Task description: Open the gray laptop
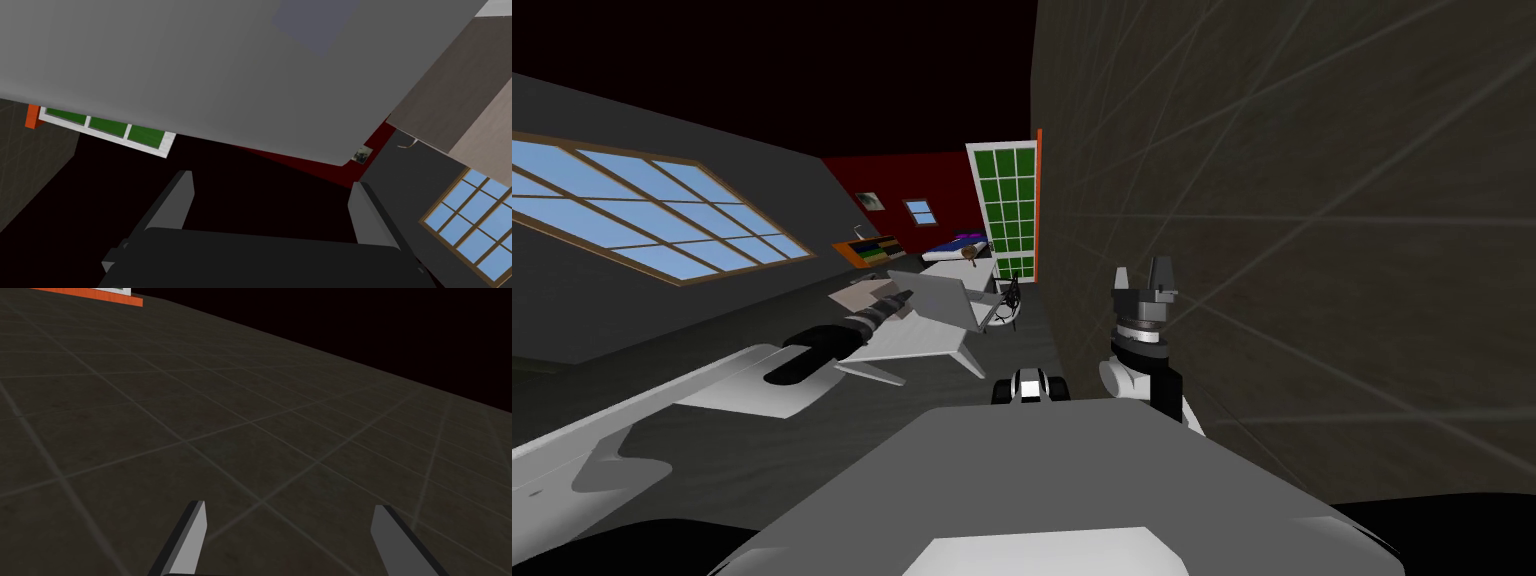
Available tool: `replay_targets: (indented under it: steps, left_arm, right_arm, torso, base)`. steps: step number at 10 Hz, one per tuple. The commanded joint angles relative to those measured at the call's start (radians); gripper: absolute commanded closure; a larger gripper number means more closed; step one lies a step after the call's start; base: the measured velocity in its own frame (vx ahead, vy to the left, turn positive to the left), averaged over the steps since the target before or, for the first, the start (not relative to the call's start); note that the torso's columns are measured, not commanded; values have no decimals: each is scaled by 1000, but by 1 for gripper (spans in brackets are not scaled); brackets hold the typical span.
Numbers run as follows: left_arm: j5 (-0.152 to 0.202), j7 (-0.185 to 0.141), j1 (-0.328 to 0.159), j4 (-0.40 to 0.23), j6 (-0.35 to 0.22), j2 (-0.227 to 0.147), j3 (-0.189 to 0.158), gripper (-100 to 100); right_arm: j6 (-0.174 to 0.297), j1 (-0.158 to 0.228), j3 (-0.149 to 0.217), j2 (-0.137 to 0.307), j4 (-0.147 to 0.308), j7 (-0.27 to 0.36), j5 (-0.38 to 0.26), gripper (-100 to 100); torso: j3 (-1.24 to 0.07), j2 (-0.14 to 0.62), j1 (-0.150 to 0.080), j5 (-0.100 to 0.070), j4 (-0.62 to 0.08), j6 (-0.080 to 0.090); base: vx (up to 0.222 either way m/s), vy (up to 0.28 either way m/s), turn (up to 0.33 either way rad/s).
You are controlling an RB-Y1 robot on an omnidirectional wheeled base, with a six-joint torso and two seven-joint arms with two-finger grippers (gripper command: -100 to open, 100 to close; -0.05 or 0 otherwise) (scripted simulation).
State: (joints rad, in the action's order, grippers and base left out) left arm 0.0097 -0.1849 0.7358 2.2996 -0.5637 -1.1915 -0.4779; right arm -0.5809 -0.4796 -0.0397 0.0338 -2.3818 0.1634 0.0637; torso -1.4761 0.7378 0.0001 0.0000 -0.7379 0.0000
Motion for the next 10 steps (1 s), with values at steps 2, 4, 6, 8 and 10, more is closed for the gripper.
replay_targets:
  steps: [2, 4, 6, 8, 10]
  left_arm:
    - [81, -72, 30, 37, -69, -93, -60, -100]
    - [123, -108, 45, 59, -104, -142, -90, -100]
    - [160, -140, 59, 86, -136, -188, -118, -100]
    - [192, -167, 71, 122, -163, -227, -142, -100]
    - [219, -190, 81, 166, -186, -259, -161, -100]
  right_arm:
    - [0, 0, 0, 0, 0, 0, 0, 0]
    - [0, 0, 0, 0, 0, 0, 0, 0]
    - [0, 0, 0, 0, 0, 0, 0, 0]
    - [0, 0, 0, 0, 0, 0, 0, 0]
    - [0, 0, 0, 0, 0, 0, 0, 0]
  torso:
    - [0, 0, 0, 0, 0, 0]
    - [0, 0, 0, 0, 0, 0]
    - [0, 0, 0, 0, 0, 0]
    - [0, 0, 0, 0, 0, 0]
    - [0, 0, 0, 0, 0, 0]
  base:
    - [-20, 17, -11]
    - [-17, 21, -11]
    - [-17, 19, -10]
    - [-14, 17, -8]
    - [-12, 13, -8]
